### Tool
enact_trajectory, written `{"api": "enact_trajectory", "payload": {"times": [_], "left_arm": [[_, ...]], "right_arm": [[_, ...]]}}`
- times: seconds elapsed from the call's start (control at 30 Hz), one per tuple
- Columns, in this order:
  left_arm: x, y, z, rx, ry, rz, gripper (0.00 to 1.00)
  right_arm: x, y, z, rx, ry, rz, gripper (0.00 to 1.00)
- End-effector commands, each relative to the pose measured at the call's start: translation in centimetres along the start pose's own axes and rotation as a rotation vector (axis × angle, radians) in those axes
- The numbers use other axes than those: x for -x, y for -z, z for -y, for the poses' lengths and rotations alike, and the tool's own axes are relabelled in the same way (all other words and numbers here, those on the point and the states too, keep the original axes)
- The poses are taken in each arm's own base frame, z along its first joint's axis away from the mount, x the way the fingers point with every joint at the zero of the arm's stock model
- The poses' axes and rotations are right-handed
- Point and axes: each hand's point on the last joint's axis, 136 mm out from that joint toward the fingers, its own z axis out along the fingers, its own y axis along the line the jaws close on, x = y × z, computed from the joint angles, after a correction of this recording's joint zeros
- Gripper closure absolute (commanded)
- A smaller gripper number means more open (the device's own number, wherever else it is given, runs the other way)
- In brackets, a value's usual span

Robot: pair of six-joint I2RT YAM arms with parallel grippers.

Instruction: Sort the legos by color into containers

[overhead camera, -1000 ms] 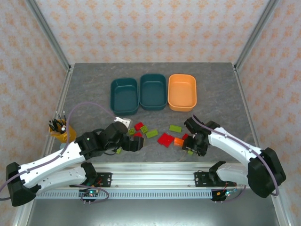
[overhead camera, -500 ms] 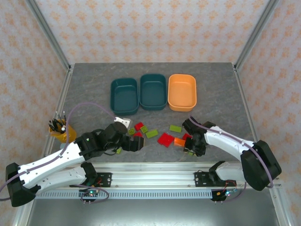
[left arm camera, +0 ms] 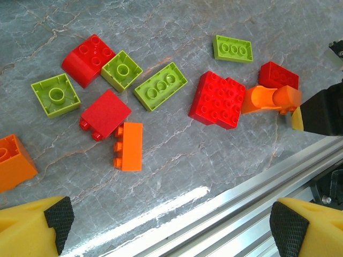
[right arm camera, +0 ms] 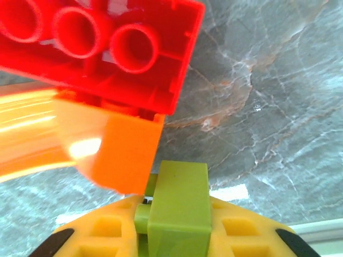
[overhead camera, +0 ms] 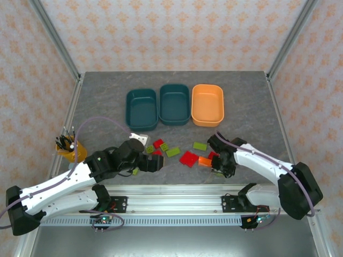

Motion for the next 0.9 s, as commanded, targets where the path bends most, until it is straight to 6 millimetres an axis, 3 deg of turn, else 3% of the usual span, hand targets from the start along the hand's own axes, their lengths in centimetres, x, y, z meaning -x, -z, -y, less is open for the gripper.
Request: {"api": "enact_trajectory", "payload": {"times": [0.0, 0.2, 0.33, 0.43, 0.53, 0.63, 0.77, 0.87], "left_arm": [[1.0, 0.8, 0.8, -0.023, 0.023, 0.036, 0.03], [3.6, 1.5, 2.5, -0.034, 0.058, 0.090, 0.03], [7.6, 2.2, 4.0, -0.029, 0.103, 0.148, 0.02], [11.1, 2.2, 4.2, -0.026, 0.161, 0.169, 0.02], [14.8, 2.0, 3.9, -0.008, 0.198, 0.192, 0.02], [17.9, 1.2, 2.7, 0.029, 0.229, 0.197, 0.02], [21.2, -0.5, 0.1, 0.064, 0.312, 0.199, 0.02], [22.5, -2.0, -1.5, 0.092, 0.334, 0.172, 0.02]], "right_arm": [[0.7, 3.0, 0.4, -0.029, 0.008, 0.068, 0.76], [3.4, 9.9, -2.5, 0.049, 0.016, 0.184, 0.76], [7.5, 14.4, -6.2, 0.093, 0.038, 0.281, 0.76], [11.6, 15.8, -8.8, 0.103, 0.045, 0.312, 0.76], [16.1, 15.8, -10.8, 0.107, 0.045, 0.325, 0.76], [20.7, 14.1, -12.4, 0.101, 0.030, 0.311, 0.77], [26.0, 11.2, -13.7, 0.080, 0.019, 0.286, 0.76], [28.9, 8.3, -14.0, 0.065, 0.004, 0.246, 0.76]]}}
